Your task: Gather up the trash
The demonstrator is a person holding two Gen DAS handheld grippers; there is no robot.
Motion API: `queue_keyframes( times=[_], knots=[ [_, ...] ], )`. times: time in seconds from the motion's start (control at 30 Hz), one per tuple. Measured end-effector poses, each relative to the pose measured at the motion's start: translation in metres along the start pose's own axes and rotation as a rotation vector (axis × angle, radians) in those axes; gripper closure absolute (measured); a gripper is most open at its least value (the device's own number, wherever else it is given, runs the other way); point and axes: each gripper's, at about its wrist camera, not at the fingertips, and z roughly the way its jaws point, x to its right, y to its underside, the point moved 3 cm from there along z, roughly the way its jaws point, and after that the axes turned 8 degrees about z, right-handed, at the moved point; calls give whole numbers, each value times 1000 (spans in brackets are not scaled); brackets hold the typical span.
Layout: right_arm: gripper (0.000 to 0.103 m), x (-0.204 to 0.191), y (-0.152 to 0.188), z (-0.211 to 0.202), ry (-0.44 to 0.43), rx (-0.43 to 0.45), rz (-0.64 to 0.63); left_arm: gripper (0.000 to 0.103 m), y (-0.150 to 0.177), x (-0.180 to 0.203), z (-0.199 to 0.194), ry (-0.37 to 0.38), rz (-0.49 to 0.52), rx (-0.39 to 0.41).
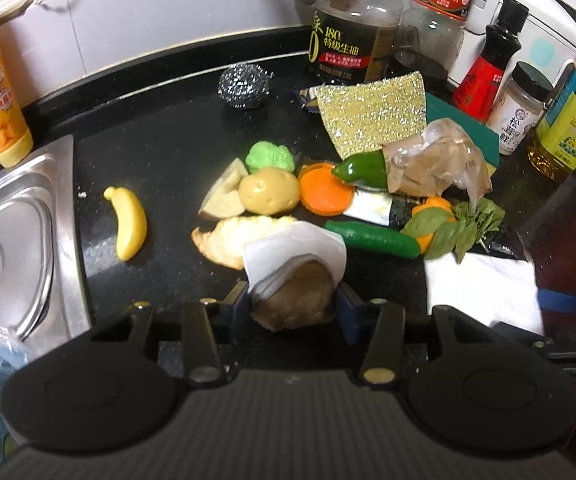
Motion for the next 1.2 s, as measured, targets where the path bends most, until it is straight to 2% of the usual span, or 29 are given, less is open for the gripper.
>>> queue_keyframes(
  times=[0.07, 0.17, 0.23, 0.33, 0.47, 0.63, 0.7, 0.77, 0.97, 1.0, 1.07, 1.1, 1.13, 1.2],
  knots=[
    [43, -9, 0, 0, -8, 5, -19, 58, 4, -3, -2, 10, 3, -1],
    [65, -21, -3, 1, -24, 8, -31, 54, 5, -4, -10, 12, 3, 14],
    [65, -27, -8, 2, -70, -13, -11, 45, 5, -7, -16, 5, 0, 27],
    [65, -31, -13, 3, -121, -38, 6, 39, 2, -12, -25, -3, -10, 52],
    [60, -38, -19, 12, -153, -52, 1, 36, -8, -18, -25, -19, -31, 67],
    [44, -40, -25, 12, -163, -44, -1, 32, -19, -17, -15, -25, -30, 60],
    [33, -35, -27, 10, -163, -35, 17, 31, -22, -13, -8, -31, -15, 49],
    [29, -30, -30, 7, -167, -27, 33, 31, -24, -9, 0, -28, -5, 37],
    [29, -36, -27, 9, -167, -34, 9, 31, -30, 4, 17, -3, 26, 8],
    [29, -37, -25, 11, -165, -38, 2, 34, -31, 6, 19, -5, 35, 8],
    [29, -41, -20, 14, -169, -48, -12, 50, -32, 8, 25, -6, 44, 1],
    [29, -43, -18, 14, -169, -47, -24, 65, -33, 8, 28, -1, 45, -11],
    [28, -46, -15, 14, -161, -38, -48, 72, -33, 8, 31, 3, 44, -19],
    [30, -53, -11, 14, -149, -31, -102, 76, -32, 7, 33, 4, 47, -19]
  ],
)
